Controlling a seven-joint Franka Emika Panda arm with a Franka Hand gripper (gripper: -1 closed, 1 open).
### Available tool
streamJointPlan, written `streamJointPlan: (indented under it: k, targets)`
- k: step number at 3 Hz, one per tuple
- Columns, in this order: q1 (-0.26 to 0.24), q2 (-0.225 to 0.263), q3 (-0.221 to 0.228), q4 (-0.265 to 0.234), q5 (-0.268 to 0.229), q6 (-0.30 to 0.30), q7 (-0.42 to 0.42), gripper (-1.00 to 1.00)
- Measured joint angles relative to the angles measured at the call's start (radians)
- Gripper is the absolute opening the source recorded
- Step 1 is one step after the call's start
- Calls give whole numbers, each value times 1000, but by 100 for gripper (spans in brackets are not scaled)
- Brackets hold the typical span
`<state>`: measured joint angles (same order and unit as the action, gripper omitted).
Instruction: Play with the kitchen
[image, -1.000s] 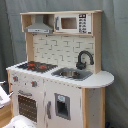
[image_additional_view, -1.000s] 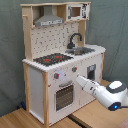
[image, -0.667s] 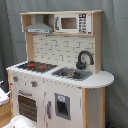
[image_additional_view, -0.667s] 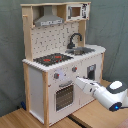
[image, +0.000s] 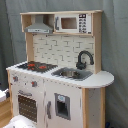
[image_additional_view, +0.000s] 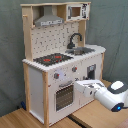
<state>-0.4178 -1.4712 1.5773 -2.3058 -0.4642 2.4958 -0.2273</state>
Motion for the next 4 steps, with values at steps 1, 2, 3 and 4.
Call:
streamJointPlan:
  k: [1,2,3,4]
  targets:
    - [45,2,39,-41,1,12,-72,100]
    - [75,6,44,-110,2,73,-102,100]
    - [72,5,16,-173,2,133,-154,100]
    - [66,2,-28,-226,1,198,-189,100]
